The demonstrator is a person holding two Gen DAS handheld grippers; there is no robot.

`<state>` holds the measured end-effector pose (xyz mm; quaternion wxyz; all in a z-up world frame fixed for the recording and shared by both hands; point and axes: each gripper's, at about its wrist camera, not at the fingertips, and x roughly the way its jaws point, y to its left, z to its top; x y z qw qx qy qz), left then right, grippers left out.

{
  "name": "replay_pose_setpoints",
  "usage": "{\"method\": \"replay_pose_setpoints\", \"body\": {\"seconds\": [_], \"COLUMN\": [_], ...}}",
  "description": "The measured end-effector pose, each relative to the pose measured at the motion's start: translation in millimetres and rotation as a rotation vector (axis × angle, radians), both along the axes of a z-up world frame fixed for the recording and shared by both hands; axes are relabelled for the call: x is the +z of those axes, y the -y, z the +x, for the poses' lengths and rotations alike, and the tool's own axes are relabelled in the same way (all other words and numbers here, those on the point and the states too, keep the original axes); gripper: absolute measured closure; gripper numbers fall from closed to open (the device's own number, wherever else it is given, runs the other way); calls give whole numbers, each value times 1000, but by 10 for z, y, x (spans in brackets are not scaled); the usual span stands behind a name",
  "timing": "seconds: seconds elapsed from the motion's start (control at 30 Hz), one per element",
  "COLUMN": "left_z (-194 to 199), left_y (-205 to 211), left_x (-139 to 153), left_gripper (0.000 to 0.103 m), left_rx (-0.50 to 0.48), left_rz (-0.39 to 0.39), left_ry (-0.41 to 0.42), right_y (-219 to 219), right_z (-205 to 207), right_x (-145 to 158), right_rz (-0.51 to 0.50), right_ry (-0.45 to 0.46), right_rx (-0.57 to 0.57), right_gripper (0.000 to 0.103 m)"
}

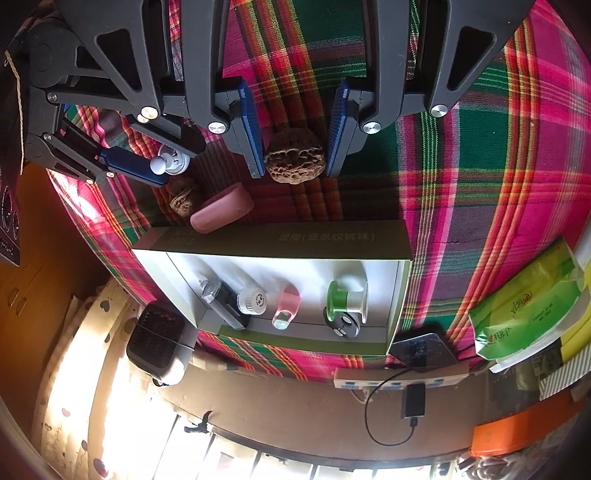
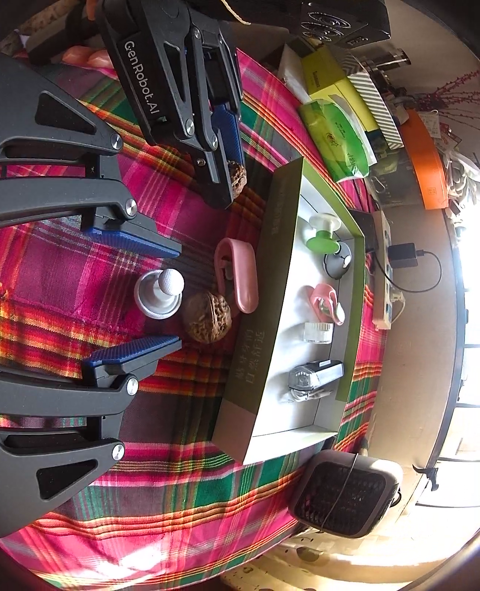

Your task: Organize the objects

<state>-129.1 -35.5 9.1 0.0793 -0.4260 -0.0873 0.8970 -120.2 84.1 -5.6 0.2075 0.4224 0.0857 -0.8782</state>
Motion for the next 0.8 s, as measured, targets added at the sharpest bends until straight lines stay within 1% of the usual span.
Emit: {"method": "replay_pose_setpoints", "body": {"seconds": [0.27, 0.33, 0.37, 0.8], "left_z": [4, 4, 2, 7], "left_y": [-21, -27, -33, -65], "left_x": [2, 2, 2, 1], "left_gripper": [72, 72, 72, 72], "left_rx": [1, 1, 1, 3], "left_rz": [-7, -7, -7, -11], "left_ry": [-2, -2, -2, -2], "right_y": [-27, -24, -24, -18], "right_z": [0, 1, -1, -4], "right_x": [8, 9, 7, 11], "right_rz": [-5, -7, -7, -11], "right_ry": [-1, -1, 1, 2], "right_rx": [-10, -8, -9, -10], "right_gripper": [68, 72, 76, 76]}}
